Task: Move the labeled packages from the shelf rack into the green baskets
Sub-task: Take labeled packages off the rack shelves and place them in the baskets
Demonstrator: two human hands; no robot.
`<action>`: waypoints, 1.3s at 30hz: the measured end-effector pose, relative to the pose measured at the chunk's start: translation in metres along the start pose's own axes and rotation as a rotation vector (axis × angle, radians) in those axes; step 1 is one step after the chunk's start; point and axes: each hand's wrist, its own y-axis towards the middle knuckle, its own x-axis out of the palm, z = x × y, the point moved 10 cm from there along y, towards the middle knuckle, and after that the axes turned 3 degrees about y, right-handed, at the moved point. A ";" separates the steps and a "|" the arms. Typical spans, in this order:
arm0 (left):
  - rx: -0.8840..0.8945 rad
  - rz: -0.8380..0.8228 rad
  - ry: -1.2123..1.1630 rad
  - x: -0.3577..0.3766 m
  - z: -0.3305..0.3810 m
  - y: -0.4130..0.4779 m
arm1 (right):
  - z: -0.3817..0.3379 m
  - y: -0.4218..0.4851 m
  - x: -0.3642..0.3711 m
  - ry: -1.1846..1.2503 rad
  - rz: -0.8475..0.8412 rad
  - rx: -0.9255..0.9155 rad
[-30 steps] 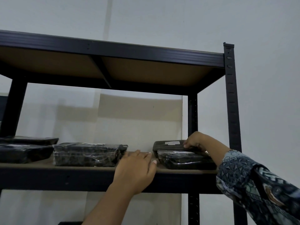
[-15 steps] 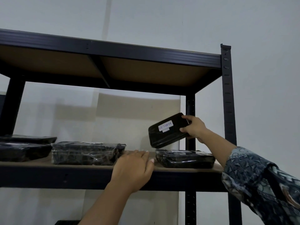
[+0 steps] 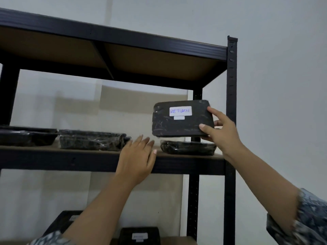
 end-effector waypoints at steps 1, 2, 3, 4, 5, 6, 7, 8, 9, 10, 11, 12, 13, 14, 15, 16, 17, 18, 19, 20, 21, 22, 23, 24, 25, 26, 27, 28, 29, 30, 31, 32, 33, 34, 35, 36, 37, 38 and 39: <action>0.013 0.025 0.008 -0.001 0.002 -0.007 | 0.000 -0.011 -0.007 0.024 0.006 0.000; 0.021 0.045 0.019 -0.002 0.004 -0.015 | 0.001 -0.022 -0.012 0.057 0.005 0.002; 0.032 0.063 0.030 -0.003 0.007 -0.024 | 0.003 -0.034 -0.017 0.092 0.001 0.005; 0.043 0.074 0.041 -0.003 0.010 -0.033 | 0.006 -0.046 -0.022 0.121 -0.001 0.008; 0.057 0.080 0.049 -0.002 0.014 -0.041 | 0.008 -0.058 -0.026 0.138 -0.001 0.008; 0.071 0.082 0.048 -0.001 0.018 -0.051 | 0.012 -0.071 -0.030 0.150 0.003 0.011; 0.082 0.087 0.036 0.000 0.022 -0.059 | 0.016 -0.083 -0.034 0.168 0.009 0.016; 0.089 0.091 0.012 0.002 0.025 -0.067 | 0.022 -0.094 -0.039 0.186 0.017 0.023; 0.095 0.092 -0.019 0.004 0.029 -0.077 | 0.029 -0.106 -0.044 0.196 0.025 0.034; 0.100 0.086 -0.049 0.008 0.033 -0.089 | 0.036 -0.118 -0.049 0.195 0.033 0.049; 0.104 0.079 -0.074 0.014 0.037 -0.100 | 0.044 -0.130 -0.054 0.189 0.039 0.064; 0.105 0.068 -0.093 0.020 0.041 -0.111 | 0.051 -0.141 -0.059 0.181 0.045 0.078; 0.105 0.051 -0.104 0.027 0.046 -0.123 | 0.059 -0.152 -0.063 0.170 0.052 0.091; 0.103 0.027 -0.112 0.035 0.051 -0.133 | 0.067 -0.164 -0.069 0.161 0.060 0.105; 0.099 0.004 -0.122 0.043 0.057 -0.144 | 0.074 -0.175 -0.074 0.154 0.070 0.124; 0.092 -0.024 -0.140 0.051 0.064 -0.154 | 0.083 -0.185 -0.081 0.151 0.081 0.145; 0.090 -0.053 -0.164 0.060 0.072 -0.164 | 0.091 -0.195 -0.088 0.150 0.090 0.172; 0.090 -0.087 -0.191 0.069 0.081 -0.174 | 0.101 -0.204 -0.097 0.147 0.100 0.202; 0.095 -0.119 -0.217 0.078 0.090 -0.183 | 0.110 -0.214 -0.106 0.146 0.113 0.236; 0.101 -0.145 -0.240 0.086 0.100 -0.191 | 0.120 -0.223 -0.116 0.138 0.131 0.269; 0.112 -0.163 -0.262 0.094 0.111 -0.200 | 0.130 -0.233 -0.127 0.125 0.145 0.300; 0.121 -0.181 -0.287 0.101 0.123 -0.207 | 0.140 -0.241 -0.138 0.111 0.157 0.328; 0.126 -0.198 -0.317 0.109 0.135 -0.215 | 0.150 -0.250 -0.150 0.094 0.171 0.355; 0.126 -0.216 -0.349 0.116 0.149 -0.222 | 0.159 -0.258 -0.162 0.073 0.182 0.379; 0.128 -0.223 -0.379 0.123 0.163 -0.229 | 0.168 -0.265 -0.173 0.057 0.188 0.399; 0.134 -0.230 -0.409 0.129 0.179 -0.236 | 0.178 -0.272 -0.186 0.046 0.189 0.421; 0.140 -0.241 -0.442 0.136 0.195 -0.244 | 0.189 -0.279 -0.198 0.052 0.191 0.446; 0.149 -0.263 -0.470 0.143 0.212 -0.252 | 0.201 -0.286 -0.210 0.059 0.196 0.473; 0.166 -0.286 -0.488 0.151 0.230 -0.260 | 0.212 -0.291 -0.222 0.072 0.203 0.498; 0.172 -0.311 -0.501 0.158 0.247 -0.268 | 0.223 -0.296 -0.235 0.090 0.215 0.528; 0.172 -0.330 -0.517 0.167 0.262 -0.274 | 0.237 -0.299 -0.250 0.100 0.237 0.559; 0.165 -0.363 -0.536 0.178 0.276 -0.281 | 0.251 -0.303 -0.265 0.096 0.254 0.582; 0.171 -0.387 -0.543 0.189 0.293 -0.288 | 0.262 -0.308 -0.278 0.099 0.260 0.602; 0.175 -0.432 -0.553 0.199 0.309 -0.297 | 0.275 -0.314 -0.294 0.093 0.275 0.628; 0.172 -0.485 -0.571 0.208 0.318 -0.306 | 0.284 -0.320 -0.303 0.088 0.293 0.651; 0.182 -0.512 -0.569 0.211 0.320 -0.309 | 0.291 -0.322 -0.305 0.083 0.300 0.666; 0.192 -0.527 -0.559 0.233 0.349 -0.314 | 0.317 -0.326 -0.330 0.073 0.297 0.720; 0.179 -0.545 -0.552 0.254 0.377 -0.319 | 0.345 -0.332 -0.355 0.048 0.278 0.776; 0.181 -0.594 -0.555 0.259 0.377 -0.324 | 0.352 -0.337 -0.356 0.037 0.274 0.797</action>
